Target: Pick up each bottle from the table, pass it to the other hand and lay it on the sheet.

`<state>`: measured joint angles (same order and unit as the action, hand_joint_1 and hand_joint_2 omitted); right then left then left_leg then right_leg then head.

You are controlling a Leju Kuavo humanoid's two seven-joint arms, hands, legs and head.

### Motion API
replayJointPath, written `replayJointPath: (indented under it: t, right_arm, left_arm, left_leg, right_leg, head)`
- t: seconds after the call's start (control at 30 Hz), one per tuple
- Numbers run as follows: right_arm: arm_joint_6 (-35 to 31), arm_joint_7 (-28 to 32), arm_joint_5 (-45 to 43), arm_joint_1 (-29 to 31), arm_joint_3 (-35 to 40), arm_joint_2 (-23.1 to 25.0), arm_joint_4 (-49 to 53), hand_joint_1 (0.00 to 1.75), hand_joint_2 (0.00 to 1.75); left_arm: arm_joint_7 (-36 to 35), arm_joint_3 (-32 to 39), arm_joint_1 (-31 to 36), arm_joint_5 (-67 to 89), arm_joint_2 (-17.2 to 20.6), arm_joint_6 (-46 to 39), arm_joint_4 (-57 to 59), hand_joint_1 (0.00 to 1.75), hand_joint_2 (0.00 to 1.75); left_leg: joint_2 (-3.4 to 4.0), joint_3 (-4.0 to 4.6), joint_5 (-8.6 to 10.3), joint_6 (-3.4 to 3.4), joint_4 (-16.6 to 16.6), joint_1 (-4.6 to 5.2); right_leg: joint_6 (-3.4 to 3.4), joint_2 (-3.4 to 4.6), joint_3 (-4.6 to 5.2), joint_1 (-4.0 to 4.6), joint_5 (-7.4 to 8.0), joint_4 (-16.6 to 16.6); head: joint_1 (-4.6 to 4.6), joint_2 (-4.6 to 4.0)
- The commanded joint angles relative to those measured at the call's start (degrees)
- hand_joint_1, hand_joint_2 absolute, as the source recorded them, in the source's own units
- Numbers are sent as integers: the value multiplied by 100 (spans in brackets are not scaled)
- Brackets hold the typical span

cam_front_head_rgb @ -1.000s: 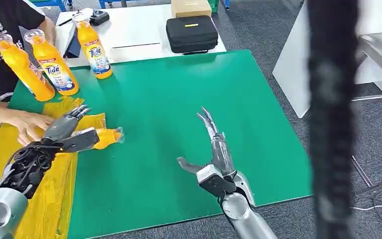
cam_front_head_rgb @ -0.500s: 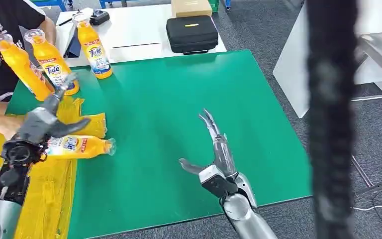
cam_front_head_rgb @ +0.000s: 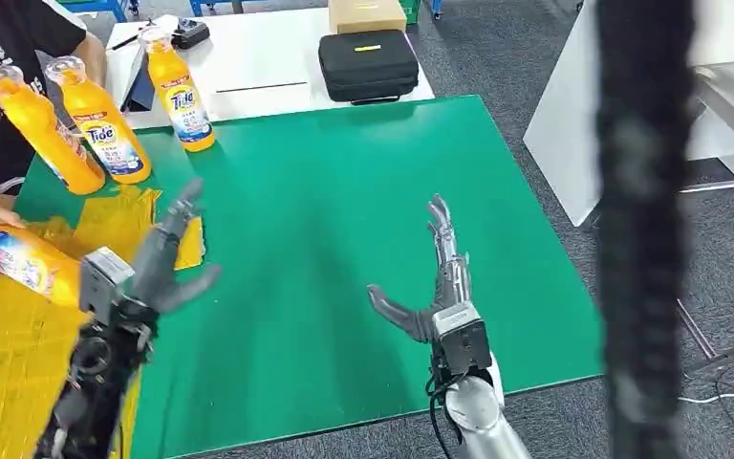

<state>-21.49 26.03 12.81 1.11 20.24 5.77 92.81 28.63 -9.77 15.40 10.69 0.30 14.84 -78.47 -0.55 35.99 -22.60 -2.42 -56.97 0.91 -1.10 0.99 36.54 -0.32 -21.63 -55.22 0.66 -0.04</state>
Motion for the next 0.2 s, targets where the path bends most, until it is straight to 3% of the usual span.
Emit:
replayJointPath:
  t: [0.03, 0.2]
  right_arm:
    - [160, -324, -192, -91, -22, -148, 512, 0, 175]
    - [301, -757, -719, -156, -178, -213, 742, 0, 175]
  left_arm:
    - [-207, -473, -492, -233, -315, 49, -487, 0, 175]
    - [-741, -844, -572, 34, -556, -212, -634, 0, 175]
  left_leg:
    - [-7, -30, -21, 19, -8, -7]
    - [-17, -30, -23, 18, -8, -7]
  right_leg:
    - [-1, -17, -35, 7, -26, -6]
    - [-5, -28, -37, 6, -28, -5]
  head:
    - [2, 0]
    - [4, 0]
